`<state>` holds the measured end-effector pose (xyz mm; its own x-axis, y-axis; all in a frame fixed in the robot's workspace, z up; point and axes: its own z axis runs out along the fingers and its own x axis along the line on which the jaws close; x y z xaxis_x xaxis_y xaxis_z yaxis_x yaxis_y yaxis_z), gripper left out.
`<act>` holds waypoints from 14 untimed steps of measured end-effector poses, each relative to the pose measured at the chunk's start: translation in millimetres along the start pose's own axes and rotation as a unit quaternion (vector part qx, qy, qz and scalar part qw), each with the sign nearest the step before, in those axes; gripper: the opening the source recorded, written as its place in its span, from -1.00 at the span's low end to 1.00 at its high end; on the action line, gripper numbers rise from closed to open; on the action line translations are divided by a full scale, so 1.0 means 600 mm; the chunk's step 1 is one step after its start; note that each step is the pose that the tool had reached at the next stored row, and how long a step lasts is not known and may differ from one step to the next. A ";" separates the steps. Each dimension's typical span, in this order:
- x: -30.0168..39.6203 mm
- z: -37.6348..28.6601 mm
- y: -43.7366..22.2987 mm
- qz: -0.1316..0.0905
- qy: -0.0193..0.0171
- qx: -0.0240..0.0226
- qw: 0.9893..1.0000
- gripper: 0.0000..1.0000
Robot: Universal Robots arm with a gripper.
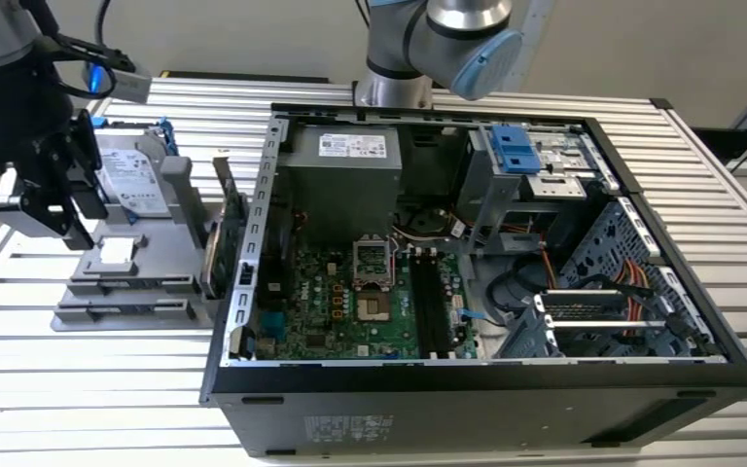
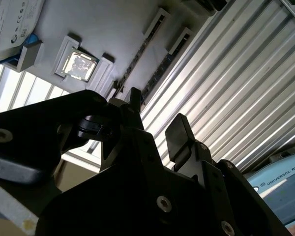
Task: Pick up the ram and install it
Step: 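Pick up the ram and move it above insertion slot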
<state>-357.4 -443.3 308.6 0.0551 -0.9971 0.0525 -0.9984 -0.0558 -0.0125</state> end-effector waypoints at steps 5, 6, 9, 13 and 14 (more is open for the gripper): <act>0.000 0.003 0.000 0.000 0.000 0.000 1.000 1.00; 0.000 0.003 0.000 0.000 0.000 0.000 1.000 1.00; 0.000 0.005 0.000 0.000 0.001 0.000 1.000 1.00; 0.000 0.007 0.000 0.000 0.001 0.000 1.000 1.00; 0.000 0.008 0.000 0.000 0.001 0.000 1.000 1.00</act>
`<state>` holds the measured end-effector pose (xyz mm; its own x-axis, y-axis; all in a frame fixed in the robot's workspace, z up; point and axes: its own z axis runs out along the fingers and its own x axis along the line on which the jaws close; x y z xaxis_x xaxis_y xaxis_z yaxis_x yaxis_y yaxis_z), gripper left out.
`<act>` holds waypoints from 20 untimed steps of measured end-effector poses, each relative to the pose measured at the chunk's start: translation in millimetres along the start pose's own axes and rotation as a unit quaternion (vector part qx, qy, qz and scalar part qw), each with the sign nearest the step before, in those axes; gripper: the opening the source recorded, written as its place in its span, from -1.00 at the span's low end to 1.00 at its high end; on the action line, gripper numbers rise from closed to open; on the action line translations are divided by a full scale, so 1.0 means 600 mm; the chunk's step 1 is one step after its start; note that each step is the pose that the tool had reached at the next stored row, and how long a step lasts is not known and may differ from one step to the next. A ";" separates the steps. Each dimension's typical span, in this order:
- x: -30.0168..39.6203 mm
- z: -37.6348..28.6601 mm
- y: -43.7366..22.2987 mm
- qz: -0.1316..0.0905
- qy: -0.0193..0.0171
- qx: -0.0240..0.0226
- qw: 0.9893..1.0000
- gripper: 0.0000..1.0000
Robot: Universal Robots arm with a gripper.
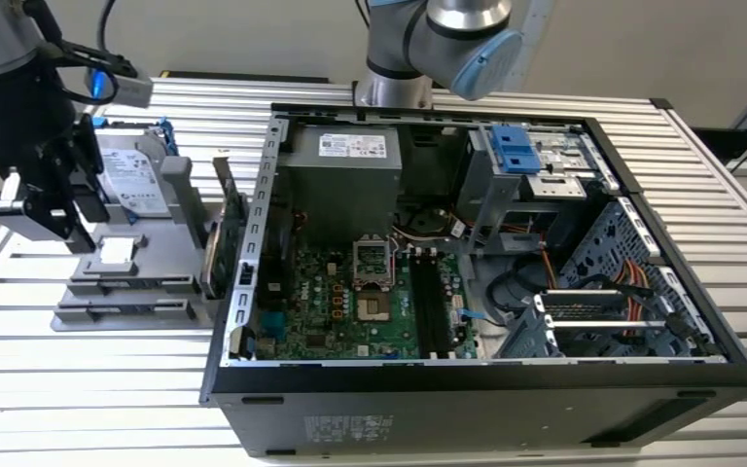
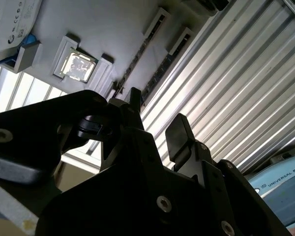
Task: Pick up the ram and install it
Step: 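Pick up the ram and move it above insertion slot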
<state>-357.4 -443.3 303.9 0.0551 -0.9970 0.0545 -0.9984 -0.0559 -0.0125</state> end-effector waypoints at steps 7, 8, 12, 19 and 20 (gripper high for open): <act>0.000 0.007 0.000 0.000 0.001 0.000 1.000 1.00; 0.000 0.009 0.000 0.000 0.001 0.000 1.000 1.00; -0.001 0.014 0.000 0.000 0.002 0.000 1.000 1.00; -0.001 0.020 0.000 0.000 0.002 0.000 1.000 1.00; -0.001 0.021 0.000 0.000 0.002 0.000 1.000 1.00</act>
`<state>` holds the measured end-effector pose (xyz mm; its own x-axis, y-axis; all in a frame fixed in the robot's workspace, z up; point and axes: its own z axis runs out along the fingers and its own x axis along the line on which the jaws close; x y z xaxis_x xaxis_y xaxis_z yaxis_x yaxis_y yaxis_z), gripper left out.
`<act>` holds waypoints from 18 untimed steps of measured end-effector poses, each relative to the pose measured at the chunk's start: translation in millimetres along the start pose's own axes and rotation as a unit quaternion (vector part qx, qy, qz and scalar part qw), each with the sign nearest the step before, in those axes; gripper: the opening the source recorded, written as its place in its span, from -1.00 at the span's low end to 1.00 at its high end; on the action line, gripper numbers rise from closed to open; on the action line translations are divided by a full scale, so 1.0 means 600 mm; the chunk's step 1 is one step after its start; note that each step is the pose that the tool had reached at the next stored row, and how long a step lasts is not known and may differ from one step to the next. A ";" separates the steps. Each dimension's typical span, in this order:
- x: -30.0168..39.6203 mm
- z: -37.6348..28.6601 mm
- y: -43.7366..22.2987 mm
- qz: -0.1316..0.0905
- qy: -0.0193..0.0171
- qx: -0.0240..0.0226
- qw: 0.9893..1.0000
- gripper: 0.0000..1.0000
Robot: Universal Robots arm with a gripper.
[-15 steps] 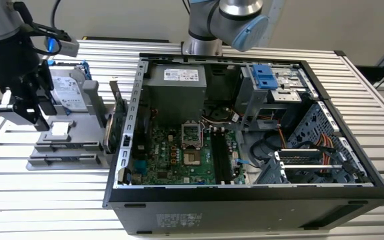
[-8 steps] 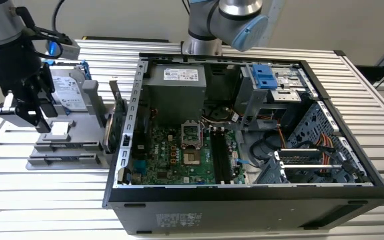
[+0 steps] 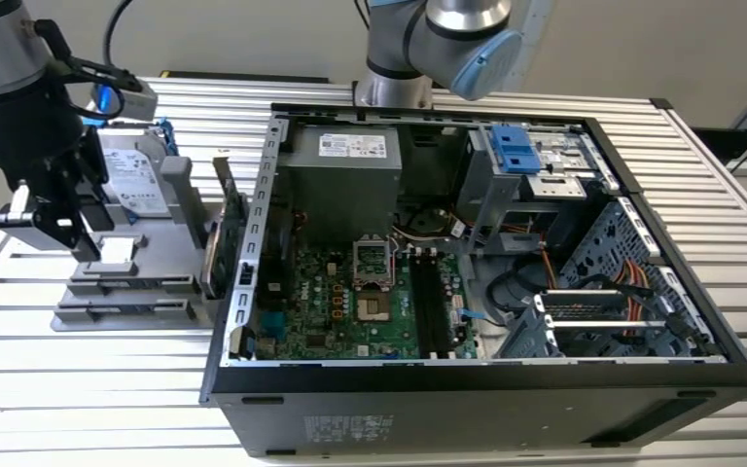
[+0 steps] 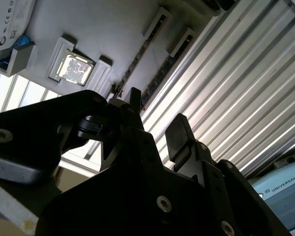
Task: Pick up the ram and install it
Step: 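Pick up the ram and move it above insertion slot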
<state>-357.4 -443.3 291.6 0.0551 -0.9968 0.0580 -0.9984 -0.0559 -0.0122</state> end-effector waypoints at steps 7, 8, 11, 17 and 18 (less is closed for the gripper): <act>0.000 0.004 0.000 0.000 0.000 0.000 1.000 1.00; 0.000 0.004 0.000 0.000 0.000 0.000 1.000 1.00; 0.000 0.006 0.000 0.000 0.000 0.000 1.000 1.00; -0.001 0.009 0.000 0.000 0.000 0.000 1.000 1.00; -0.001 0.009 0.000 0.000 0.000 0.000 1.000 1.00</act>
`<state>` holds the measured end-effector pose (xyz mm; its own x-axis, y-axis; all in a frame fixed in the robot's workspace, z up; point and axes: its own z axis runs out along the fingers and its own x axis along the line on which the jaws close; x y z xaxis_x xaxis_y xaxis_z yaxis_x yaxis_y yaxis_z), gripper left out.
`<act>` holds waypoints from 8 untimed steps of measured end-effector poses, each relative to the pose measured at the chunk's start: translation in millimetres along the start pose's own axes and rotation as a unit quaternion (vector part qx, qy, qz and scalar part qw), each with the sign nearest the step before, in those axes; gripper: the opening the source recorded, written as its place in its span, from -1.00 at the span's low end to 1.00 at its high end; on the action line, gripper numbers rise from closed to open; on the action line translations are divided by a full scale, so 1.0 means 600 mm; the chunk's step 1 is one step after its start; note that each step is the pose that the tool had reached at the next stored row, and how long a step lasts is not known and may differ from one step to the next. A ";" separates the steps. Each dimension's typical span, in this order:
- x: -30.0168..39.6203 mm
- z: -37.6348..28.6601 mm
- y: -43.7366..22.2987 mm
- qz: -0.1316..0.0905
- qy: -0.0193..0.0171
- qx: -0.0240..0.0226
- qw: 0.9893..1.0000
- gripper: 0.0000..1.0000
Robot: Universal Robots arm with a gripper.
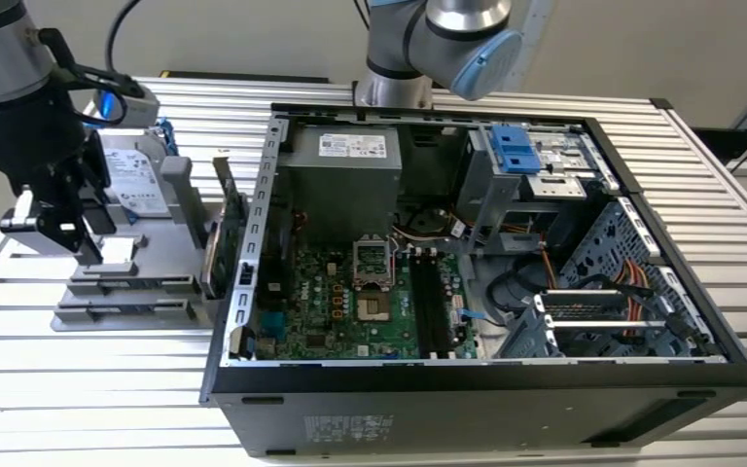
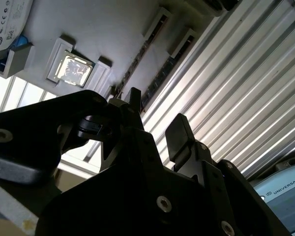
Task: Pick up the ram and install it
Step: 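Pick up the ram and move it above insertion slot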
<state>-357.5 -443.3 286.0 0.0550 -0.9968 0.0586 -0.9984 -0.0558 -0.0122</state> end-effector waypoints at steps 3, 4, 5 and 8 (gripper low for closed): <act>0.000 0.001 0.000 0.000 0.000 0.000 1.000 1.00; 0.000 0.002 0.000 0.000 0.000 0.000 1.000 1.00; 0.000 0.002 0.000 0.000 0.000 0.000 1.000 1.00; 0.000 0.004 0.000 0.000 0.000 0.000 1.000 1.00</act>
<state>-357.4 -443.3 283.7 0.0551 -0.9967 0.0594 -0.9984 -0.0559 -0.0122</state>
